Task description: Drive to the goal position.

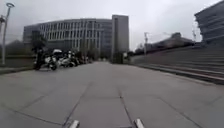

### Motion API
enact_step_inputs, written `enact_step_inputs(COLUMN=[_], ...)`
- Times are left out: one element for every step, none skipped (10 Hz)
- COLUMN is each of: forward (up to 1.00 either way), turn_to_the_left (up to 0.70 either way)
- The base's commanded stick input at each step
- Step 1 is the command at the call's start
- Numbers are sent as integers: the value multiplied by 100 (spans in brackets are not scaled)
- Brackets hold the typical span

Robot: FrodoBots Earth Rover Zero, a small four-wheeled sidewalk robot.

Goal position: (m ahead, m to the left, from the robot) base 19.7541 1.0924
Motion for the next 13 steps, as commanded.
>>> enact_step_inputs(forward=[100,100,100,100,100,100,100,100,100,100,100,100,100], turn_to_the_left=[6,6,6,6,6,6,6,6,6,6,6,6,-19])
